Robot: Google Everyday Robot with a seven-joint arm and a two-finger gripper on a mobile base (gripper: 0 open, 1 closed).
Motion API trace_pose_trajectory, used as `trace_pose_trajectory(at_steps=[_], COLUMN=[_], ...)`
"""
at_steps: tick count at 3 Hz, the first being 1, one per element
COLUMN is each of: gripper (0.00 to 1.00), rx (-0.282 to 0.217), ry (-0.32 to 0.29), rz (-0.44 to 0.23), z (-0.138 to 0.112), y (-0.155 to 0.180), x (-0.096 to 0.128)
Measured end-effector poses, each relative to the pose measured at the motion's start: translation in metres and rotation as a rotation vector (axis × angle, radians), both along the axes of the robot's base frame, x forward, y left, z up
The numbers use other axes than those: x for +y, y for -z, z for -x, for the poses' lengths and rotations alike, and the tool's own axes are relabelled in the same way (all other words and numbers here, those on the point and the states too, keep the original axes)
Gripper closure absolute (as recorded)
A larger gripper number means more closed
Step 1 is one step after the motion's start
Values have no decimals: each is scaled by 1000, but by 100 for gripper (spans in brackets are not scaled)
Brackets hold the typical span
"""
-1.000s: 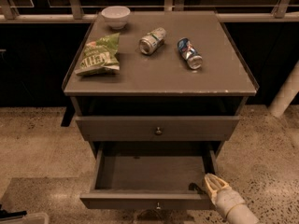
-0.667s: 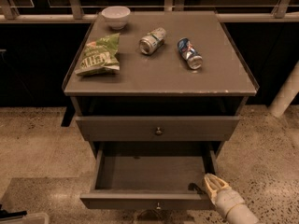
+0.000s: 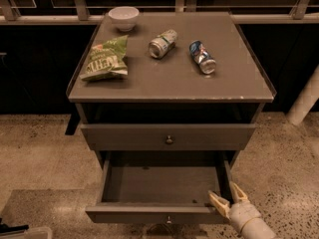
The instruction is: Open middle drawer
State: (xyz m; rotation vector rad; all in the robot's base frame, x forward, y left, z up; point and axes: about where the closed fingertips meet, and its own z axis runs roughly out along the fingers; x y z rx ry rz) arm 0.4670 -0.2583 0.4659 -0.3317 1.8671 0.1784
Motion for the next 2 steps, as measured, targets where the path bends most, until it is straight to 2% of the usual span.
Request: trace_pose_trajectory(at_steps=[1,2], gripper=[0,0], rx=[0,0], ry=[0,0], rz=[0,0], z=[0,0], y=[0,0], x=[0,0])
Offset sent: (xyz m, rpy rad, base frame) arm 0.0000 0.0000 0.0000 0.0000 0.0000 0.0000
